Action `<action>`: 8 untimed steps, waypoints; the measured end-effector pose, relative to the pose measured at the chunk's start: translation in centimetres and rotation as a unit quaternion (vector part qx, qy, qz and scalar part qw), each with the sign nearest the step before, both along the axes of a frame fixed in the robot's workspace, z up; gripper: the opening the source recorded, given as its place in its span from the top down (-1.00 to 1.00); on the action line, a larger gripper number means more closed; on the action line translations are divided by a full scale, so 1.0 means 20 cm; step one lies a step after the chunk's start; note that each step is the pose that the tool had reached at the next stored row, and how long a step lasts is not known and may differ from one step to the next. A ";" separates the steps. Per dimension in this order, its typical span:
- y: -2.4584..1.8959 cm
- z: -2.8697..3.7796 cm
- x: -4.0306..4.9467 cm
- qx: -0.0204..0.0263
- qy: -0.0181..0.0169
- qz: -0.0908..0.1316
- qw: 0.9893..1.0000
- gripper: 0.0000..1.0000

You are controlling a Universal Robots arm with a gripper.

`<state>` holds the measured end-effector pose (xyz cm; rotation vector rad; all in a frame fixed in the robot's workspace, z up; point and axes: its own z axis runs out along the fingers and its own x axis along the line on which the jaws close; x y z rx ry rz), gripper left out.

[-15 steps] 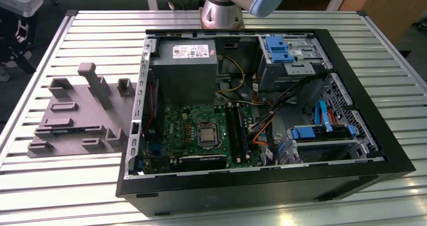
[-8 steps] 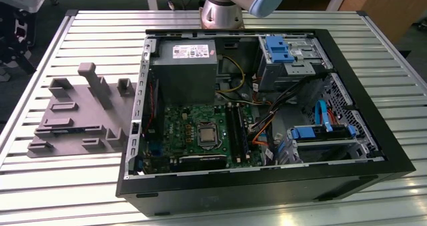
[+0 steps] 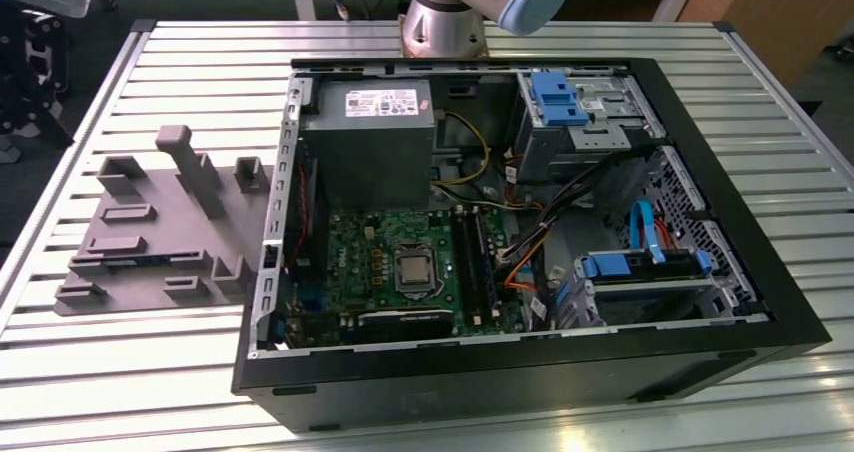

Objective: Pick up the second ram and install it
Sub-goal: 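Pick up the second ram and move it above second insertion slot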

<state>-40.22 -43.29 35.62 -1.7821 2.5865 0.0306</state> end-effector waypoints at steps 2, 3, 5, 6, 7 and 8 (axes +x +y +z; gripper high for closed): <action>0.000 -0.004 0.000 0.000 0.000 0.019 1.000 0.79; 0.000 -0.006 0.000 0.000 0.000 0.028 1.000 0.79; 0.000 -0.011 0.000 0.000 0.000 0.046 0.999 0.79; 0.000 -0.014 0.000 0.000 0.000 0.055 0.998 0.79; 0.000 -0.018 0.000 0.000 0.000 0.064 0.998 0.79; -0.001 -0.022 0.000 0.000 0.000 0.070 0.998 0.79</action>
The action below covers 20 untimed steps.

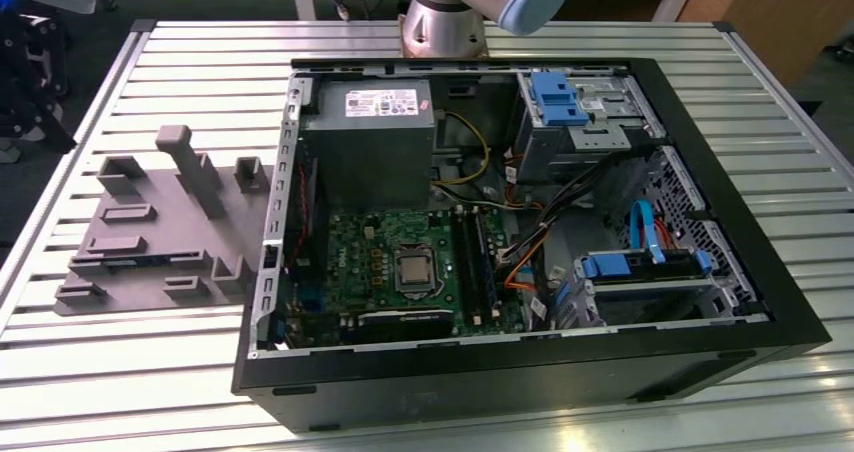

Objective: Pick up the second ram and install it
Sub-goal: 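Pick up the second ram and move it above second insertion slot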

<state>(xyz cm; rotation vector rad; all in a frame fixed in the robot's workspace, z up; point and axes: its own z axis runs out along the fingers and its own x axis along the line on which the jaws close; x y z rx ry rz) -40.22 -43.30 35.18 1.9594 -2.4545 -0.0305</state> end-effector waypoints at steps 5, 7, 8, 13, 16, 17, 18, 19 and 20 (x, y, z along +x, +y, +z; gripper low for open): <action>-0.017 -0.007 -0.001 0.000 -0.002 0.011 1.000 0.54; -0.022 -0.010 -0.001 0.000 -0.003 0.016 1.000 0.42; -0.024 -0.013 -0.001 0.000 -0.003 0.020 1.000 0.42; -0.033 -0.043 -0.001 0.000 -0.004 0.040 0.999 0.29; -0.036 -0.070 -0.001 0.000 -0.004 0.042 0.999 0.29; -0.037 -0.078 -0.001 0.000 -0.004 0.043 0.999 0.29; -0.037 -0.086 -0.001 0.000 -0.004 0.043 0.999 0.29; -0.037 -0.093 -0.001 0.000 -0.004 0.044 0.999 0.29; -0.038 -0.100 -0.001 0.000 -0.004 0.044 0.999 0.29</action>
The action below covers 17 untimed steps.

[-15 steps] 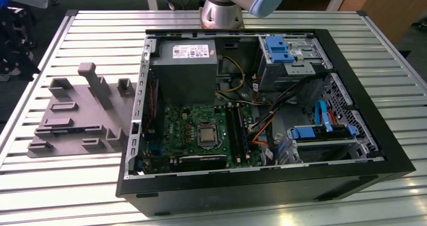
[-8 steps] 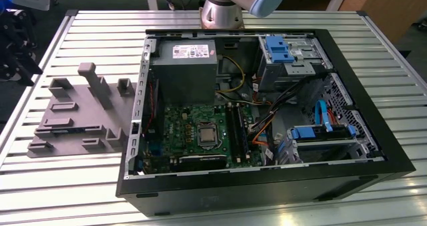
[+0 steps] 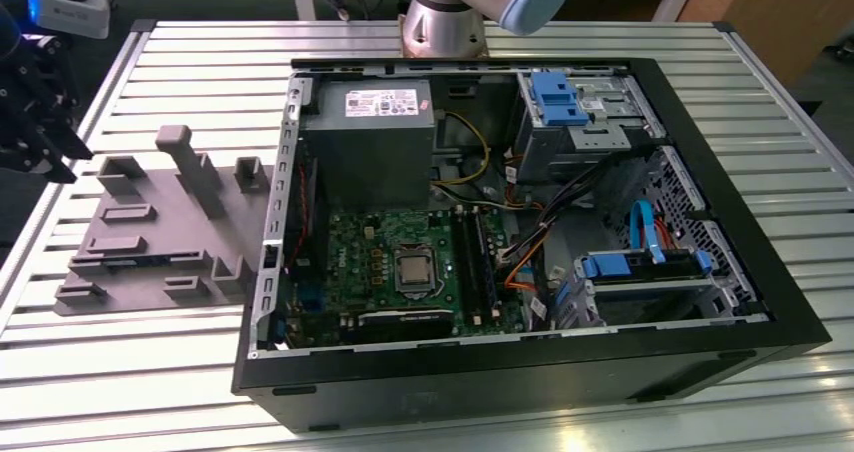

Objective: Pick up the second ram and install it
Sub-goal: 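Pick up the second ram and move it above second insertion slot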

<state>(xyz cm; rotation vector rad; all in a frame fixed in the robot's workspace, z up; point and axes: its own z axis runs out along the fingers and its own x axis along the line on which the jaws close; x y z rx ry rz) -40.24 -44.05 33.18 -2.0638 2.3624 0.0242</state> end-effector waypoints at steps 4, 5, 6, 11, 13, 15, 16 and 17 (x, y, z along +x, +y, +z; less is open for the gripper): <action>-0.002 -0.022 0.000 0.000 0.000 0.002 1.000 0.29; -0.002 -0.025 0.000 0.000 0.000 0.002 1.000 0.29; -0.003 -0.029 0.000 0.000 0.000 0.002 1.000 0.29; -0.007 -0.047 0.000 0.000 0.000 0.005 1.000 0.29; -0.009 -0.054 0.000 0.000 0.000 0.005 1.000 0.29; -0.014 -0.061 0.000 0.000 0.000 0.006 1.000 0.29; -0.019 -0.066 0.000 0.000 0.000 0.007 1.000 0.29; -0.024 -0.072 0.000 0.000 0.000 0.008 1.000 0.29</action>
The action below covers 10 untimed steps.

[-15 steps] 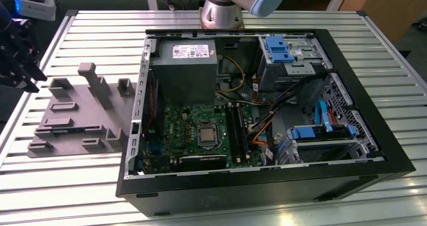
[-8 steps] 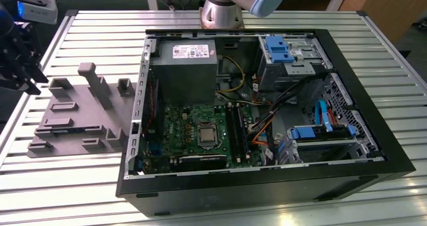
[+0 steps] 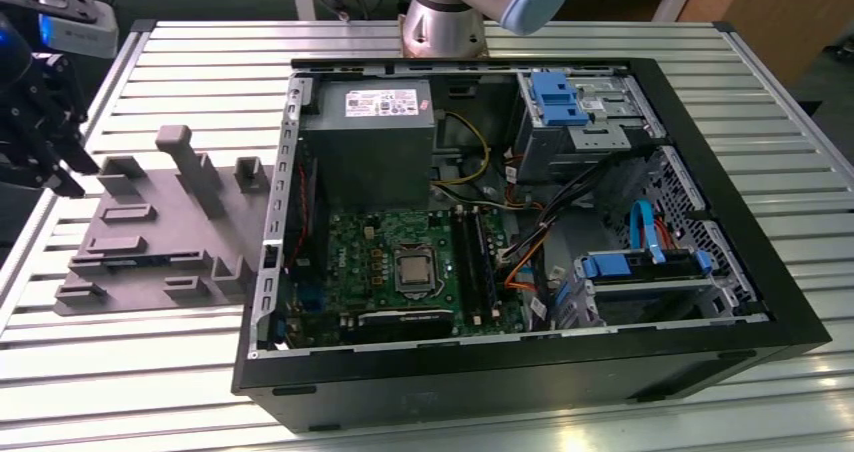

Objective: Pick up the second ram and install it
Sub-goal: 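Pick up the second ram and move it above second insertion slot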

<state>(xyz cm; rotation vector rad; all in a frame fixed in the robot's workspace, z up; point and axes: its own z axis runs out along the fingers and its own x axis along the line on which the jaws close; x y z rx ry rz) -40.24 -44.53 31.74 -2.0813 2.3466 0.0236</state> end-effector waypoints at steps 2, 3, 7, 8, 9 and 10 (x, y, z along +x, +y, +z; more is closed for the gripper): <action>-0.008 -0.014 0.000 0.000 0.000 0.003 1.000 0.29; -0.011 -0.021 0.000 0.000 0.000 0.004 1.000 0.29; -0.016 -0.057 0.000 0.000 0.000 0.007 1.000 0.29; -0.016 -0.066 0.000 0.000 0.000 0.007 1.000 0.29; -0.017 -0.075 0.000 0.000 0.000 0.008 1.000 0.29; -0.019 -0.085 0.000 0.000 0.000 0.009 1.000 0.29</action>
